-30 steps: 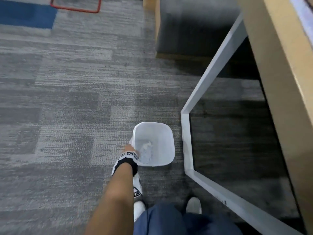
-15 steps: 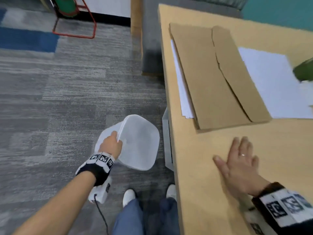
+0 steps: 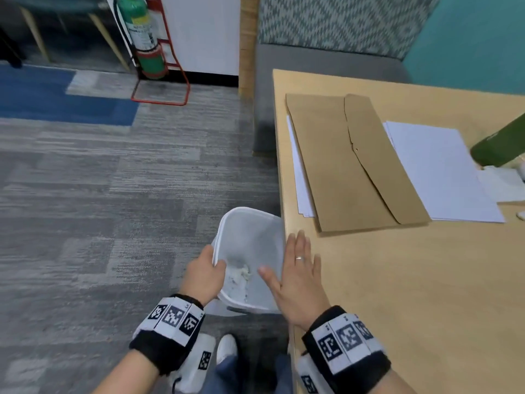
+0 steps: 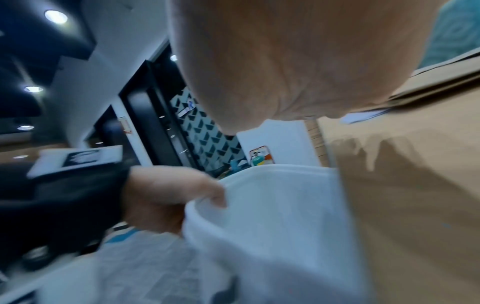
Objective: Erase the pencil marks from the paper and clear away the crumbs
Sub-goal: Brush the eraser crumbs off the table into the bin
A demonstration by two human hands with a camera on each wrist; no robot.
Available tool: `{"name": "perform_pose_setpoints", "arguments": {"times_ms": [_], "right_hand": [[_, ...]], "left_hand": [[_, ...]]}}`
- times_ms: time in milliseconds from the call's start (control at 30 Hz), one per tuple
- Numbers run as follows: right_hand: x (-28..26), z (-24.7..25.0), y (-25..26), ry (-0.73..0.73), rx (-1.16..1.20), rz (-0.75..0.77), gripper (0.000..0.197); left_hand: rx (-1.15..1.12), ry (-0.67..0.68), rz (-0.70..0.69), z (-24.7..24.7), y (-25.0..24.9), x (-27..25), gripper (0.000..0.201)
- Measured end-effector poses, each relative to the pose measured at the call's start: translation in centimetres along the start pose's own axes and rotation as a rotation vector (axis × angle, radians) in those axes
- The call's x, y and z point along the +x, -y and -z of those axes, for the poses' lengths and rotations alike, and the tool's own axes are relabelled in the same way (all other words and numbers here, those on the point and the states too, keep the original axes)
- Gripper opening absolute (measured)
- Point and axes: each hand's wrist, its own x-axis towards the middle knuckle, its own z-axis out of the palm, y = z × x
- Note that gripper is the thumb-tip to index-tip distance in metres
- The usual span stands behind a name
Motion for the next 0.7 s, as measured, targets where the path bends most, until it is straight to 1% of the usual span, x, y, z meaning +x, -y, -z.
{"name": "perform_pose_setpoints", "arguments": {"times_ms": [33,100,133,200,233,267,333,367,400,433,467,500,533,567,600,633,667,700], "right_hand": [[0.3,0.6,-0.8,-0.005,-0.015,-0.042,0.111],[1.0,1.1,-2.0,0.016,-0.037,-0.099,0.099],[1.4,1.1,-2.1,0.024,-0.045,-0.113,0.093],[2.0,0.7,-1.9,0.035,-0.075,-0.109,0.092],[2.2,0.3,-1.6,0.052,-0.11,-0.075,0.094],[2.2,-0.1,-1.1,0.092,-0.158,-0.003,0.095],[1.6,-0.8,0.4,0.235,-0.185,0.203,0.087],[1.3,-0.9,0.9,0.286,-0.162,0.266,0.087],[1.1,-0.9,1.1,0.272,-0.13,0.275,0.093],[1.2,-0.7,1.0,0.193,-0.104,0.231,0.101],[1.5,-0.4,0.6,0.084,-0.086,0.143,0.106],[2.0,-0.2,0.2,0.007,-0.077,0.042,0.103],[2.3,0.0,-0.2,-0.007,-0.105,-0.033,0.097],[2.4,0.2,-0.4,0.025,-0.155,-0.048,0.091],[2.4,0.2,-0.2,0.072,-0.198,0.013,0.083],[2.2,0.1,0.3,0.132,-0.201,0.117,0.069],[1.9,-0.1,0.9,0.185,-0.143,0.207,0.052],[1.5,-0.3,1.5,0.196,-0.065,0.252,0.038]], "left_hand": [[-0.015,0.01,0.0,0.1,0.0,-0.2,0.023],[-0.025,0.016,0.0,0.3,-0.1,-0.6,0.023],[-0.016,0.016,-0.001,0.4,-0.2,-0.7,0.024],[0.0,0.018,0.004,0.5,-0.4,-0.9,0.024],[-0.003,0.018,0.01,0.6,-0.5,-0.9,0.024],[-0.008,0.013,0.014,0.6,-0.6,-0.9,0.023],[-0.001,0.001,0.014,0.7,-0.9,-1.1,0.018],[0.004,-0.001,0.007,0.8,-1.1,-1.1,0.013],[0.007,0.0,-0.001,0.9,-1.2,-1.2,0.009],[0.01,0.002,-0.005,1.0,-1.2,-1.3,0.007],[0.013,0.004,-0.006,1.0,-1.2,-1.4,0.006],[0.02,0.01,-0.006,1.1,-1.0,-1.4,0.006],[0.024,0.014,-0.006,1.1,-0.9,-1.4,0.007],[0.029,0.015,-0.006,1.1,-0.7,-1.4,0.008],[0.033,0.016,-0.01,1.1,-0.6,-1.4,0.011],[0.04,0.013,-0.016,1.1,-0.6,-1.3,0.016],[0.047,0.012,-0.019,1.0,-0.5,-1.3,0.019],[0.053,0.015,-0.018,0.9,-0.5,-1.4,0.021]]}}
